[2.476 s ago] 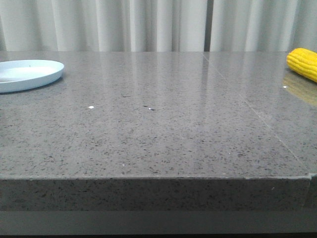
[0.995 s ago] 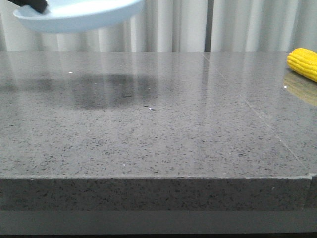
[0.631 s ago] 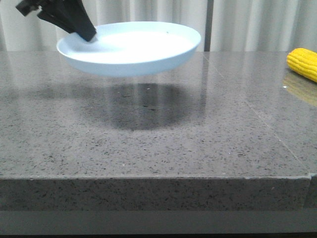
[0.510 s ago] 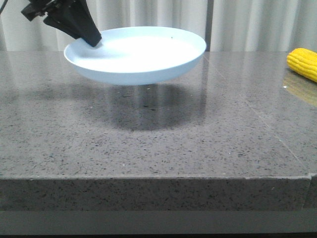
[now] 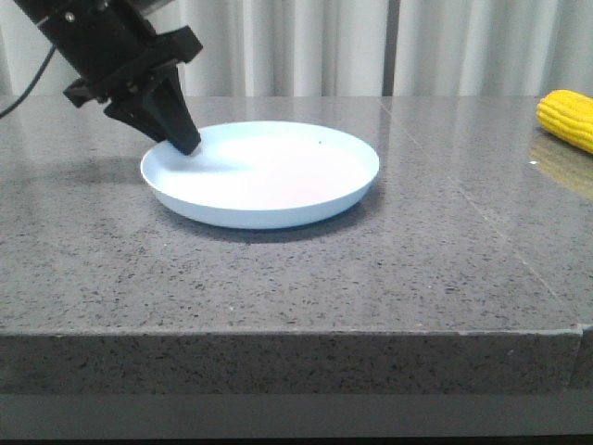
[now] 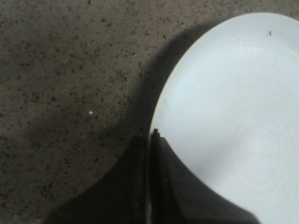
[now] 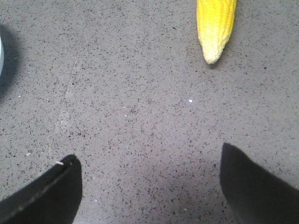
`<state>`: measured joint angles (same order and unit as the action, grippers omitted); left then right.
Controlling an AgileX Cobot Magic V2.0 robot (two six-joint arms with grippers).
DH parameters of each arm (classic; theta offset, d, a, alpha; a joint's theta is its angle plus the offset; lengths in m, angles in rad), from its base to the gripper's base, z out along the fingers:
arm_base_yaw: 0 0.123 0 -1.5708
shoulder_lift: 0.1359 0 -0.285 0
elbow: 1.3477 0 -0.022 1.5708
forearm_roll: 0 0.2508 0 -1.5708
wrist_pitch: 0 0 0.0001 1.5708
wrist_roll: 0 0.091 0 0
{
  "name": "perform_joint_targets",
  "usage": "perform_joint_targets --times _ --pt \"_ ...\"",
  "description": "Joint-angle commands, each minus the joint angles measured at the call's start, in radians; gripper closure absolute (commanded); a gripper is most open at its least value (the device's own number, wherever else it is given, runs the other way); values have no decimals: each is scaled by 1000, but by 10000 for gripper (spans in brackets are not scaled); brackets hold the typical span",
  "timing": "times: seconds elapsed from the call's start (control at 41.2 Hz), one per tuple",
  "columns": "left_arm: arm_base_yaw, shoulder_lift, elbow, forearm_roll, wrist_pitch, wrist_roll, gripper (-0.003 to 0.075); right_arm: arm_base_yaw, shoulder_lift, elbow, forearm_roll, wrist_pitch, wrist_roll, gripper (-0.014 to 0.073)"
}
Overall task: Place corn on plate with both arms
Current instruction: 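Lower the plate onto the table, open and withdraw the left gripper, then lower the right gripper onto the yellow corn cob and grasp it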
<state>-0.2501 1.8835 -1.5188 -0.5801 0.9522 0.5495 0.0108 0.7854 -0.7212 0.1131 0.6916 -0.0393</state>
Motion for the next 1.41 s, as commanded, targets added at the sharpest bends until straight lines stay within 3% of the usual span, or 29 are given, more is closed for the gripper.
perform_joint_targets --times 0.0,0.146,0.243,0.461,0.752,0.995,1.383 --pt "-10 -43 -25 -48 -24 -10 653 0 0 -28 3 -51 -7 -31" --pt "-10 -43 -25 -48 -22 -10 354 0 0 -28 3 -51 -7 -31" --pt "-10 -55 -25 -34 -20 -10 262 0 0 -28 3 -51 -7 -31" --pt "-21 -174 -27 118 -36 -113 261 0 0 -28 3 -51 -7 -31" --pt "-191 -427 -23 580 38 -420 261 0 0 -28 3 -51 -7 -31" --pt "-328 -698 139 647 -5 -538 261 0 0 -28 3 -51 -7 -31" --pt "-340 -1127 521 645 -70 -613 261 0 0 -28 3 -51 -7 -31"
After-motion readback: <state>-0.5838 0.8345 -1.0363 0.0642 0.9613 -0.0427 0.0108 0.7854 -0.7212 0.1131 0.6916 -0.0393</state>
